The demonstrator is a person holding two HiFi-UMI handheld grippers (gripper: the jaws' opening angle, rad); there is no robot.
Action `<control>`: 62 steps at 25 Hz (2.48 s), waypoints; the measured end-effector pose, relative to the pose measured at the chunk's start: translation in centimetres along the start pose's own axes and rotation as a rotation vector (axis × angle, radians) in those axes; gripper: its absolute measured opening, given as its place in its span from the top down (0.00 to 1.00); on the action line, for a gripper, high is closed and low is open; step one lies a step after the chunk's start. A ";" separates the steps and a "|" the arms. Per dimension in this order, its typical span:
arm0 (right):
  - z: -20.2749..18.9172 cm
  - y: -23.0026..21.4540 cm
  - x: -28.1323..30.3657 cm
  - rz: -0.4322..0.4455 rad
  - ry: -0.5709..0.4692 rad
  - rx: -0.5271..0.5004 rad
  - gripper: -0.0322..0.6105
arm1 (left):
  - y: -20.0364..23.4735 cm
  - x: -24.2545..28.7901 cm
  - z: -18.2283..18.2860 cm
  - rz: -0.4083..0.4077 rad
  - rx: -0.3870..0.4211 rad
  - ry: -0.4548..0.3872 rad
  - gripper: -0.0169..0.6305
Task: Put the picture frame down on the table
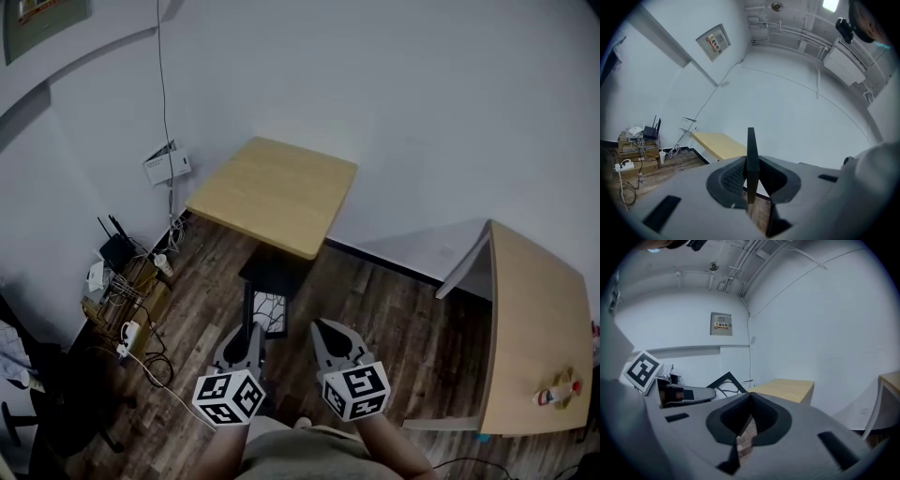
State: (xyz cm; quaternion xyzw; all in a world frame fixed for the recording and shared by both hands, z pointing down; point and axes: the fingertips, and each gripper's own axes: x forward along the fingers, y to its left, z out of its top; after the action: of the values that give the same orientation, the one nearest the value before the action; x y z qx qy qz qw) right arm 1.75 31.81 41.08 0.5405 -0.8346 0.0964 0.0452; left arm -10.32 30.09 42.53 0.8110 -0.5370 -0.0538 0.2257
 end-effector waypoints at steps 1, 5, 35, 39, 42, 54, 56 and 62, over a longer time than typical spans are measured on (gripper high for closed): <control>0.0 0.0 -0.1 -0.003 -0.001 0.001 0.95 | -0.1 -0.1 0.1 -0.003 0.003 0.000 0.88; 0.0 0.0 -0.5 -0.009 0.001 -0.001 0.95 | -0.4 -0.5 0.3 -0.013 0.008 -0.006 0.88; 0.9 -4.5 9.3 0.042 0.055 0.033 0.95 | 3.3 9.2 1.9 0.018 -0.040 0.000 0.88; 2.3 -6.0 12.6 0.039 0.047 0.029 0.95 | 4.3 12.7 3.4 0.006 -0.041 -0.002 0.88; 3.1 -6.9 15.4 0.034 0.049 0.024 0.95 | 5.3 15.3 4.5 -0.006 -0.042 0.005 0.88; 6.5 -10.6 27.6 0.018 0.046 0.023 0.95 | 10.8 25.6 9.8 -0.021 -0.036 0.012 0.88; 6.8 -11.1 29.3 0.010 0.045 0.021 0.95 | 11.7 27.1 10.4 -0.027 -0.033 0.014 0.88; 7.0 -12.2 33.9 -0.007 0.046 0.019 0.95 | 14.3 31.1 11.2 -0.045 -0.039 0.033 0.88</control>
State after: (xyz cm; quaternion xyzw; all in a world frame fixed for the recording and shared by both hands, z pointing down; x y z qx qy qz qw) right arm -0.90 -4.73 41.72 0.5414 -0.8305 0.1167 0.0596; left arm -13.13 -5.84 43.43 0.8191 -0.5139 -0.0559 0.2488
